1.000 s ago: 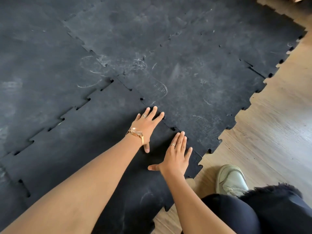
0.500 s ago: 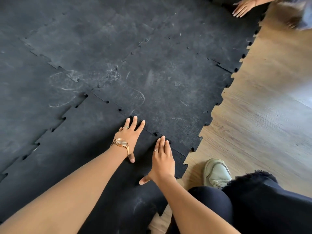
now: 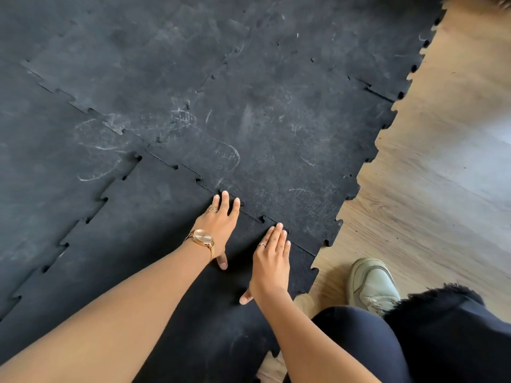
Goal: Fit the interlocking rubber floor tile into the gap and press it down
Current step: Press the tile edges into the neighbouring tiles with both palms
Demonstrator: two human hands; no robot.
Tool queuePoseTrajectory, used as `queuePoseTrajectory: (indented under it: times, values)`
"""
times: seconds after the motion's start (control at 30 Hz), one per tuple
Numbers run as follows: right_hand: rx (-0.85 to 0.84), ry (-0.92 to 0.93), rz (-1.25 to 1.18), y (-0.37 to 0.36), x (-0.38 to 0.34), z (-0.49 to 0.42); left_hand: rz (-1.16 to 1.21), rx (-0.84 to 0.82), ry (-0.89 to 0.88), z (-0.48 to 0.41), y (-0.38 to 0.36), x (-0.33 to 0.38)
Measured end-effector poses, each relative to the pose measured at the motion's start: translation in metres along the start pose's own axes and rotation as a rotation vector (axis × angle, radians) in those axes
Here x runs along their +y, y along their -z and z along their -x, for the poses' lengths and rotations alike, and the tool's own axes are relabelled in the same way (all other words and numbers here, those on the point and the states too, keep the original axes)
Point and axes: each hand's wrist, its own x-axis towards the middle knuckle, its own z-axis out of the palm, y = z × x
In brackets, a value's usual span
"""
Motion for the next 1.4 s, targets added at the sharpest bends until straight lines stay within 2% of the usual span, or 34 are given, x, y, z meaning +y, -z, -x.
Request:
queuePoseTrajectory:
  times: [0.13, 0.23, 0.33, 0.47, 0.57, 0.87, 1.0, 1.13, 1.23, 1.3, 1.4]
  values:
    - [-0.024, -0.044, -0.063, 0.010, -0.014, 0.000, -0.019, -0.032, 0.022, 0.009, 0.015, 0.001]
    - [-0.033, -0.094, -0.036, 0.022, -0.019, 0.011, -0.056, -0.057, -0.028, 0.022, 0.018, -0.017]
    - [0.015, -0.006, 0.029, 0.016, -0.015, 0.015, -0.145, -0.010, -0.032, 0.036, 0.001, -0.034]
    - [-0.042, 0.114, 0.057, 0.017, -0.005, 0.009, -0.254, 0.060, 0.010, 0.042, -0.013, -0.036]
    - [-0.046, 0.168, 0.081, 0.018, -0.001, 0.005, -0.350, 0.068, -0.051, 0.029, -0.005, -0.038]
    - [-0.092, 0.175, 0.087, 0.019, -0.006, 0.001, -0.530, 0.020, -0.197, 0.000, 0.001, -0.053]
    - [-0.108, 0.193, 0.069, 0.025, -0.005, 0.001, -0.506, 0.012, -0.250, -0.004, 0.004, -0.060]
    - [-0.123, 0.239, -0.022, 0.032, 0.007, 0.005, -0.380, 0.098, -0.251, 0.005, 0.003, -0.077]
    - [-0.097, 0.243, -0.098, 0.033, 0.014, 0.009, -0.203, 0.230, -0.070, 0.024, -0.015, -0.095]
    - [-0.006, 0.212, -0.183, 0.032, 0.013, 0.012, 0.086, 0.302, 0.146, 0.045, -0.045, -0.105]
    - [0.229, 0.207, -0.188, 0.028, -0.004, 0.007, 0.544, 0.463, 0.578, 0.080, -0.111, -0.108]
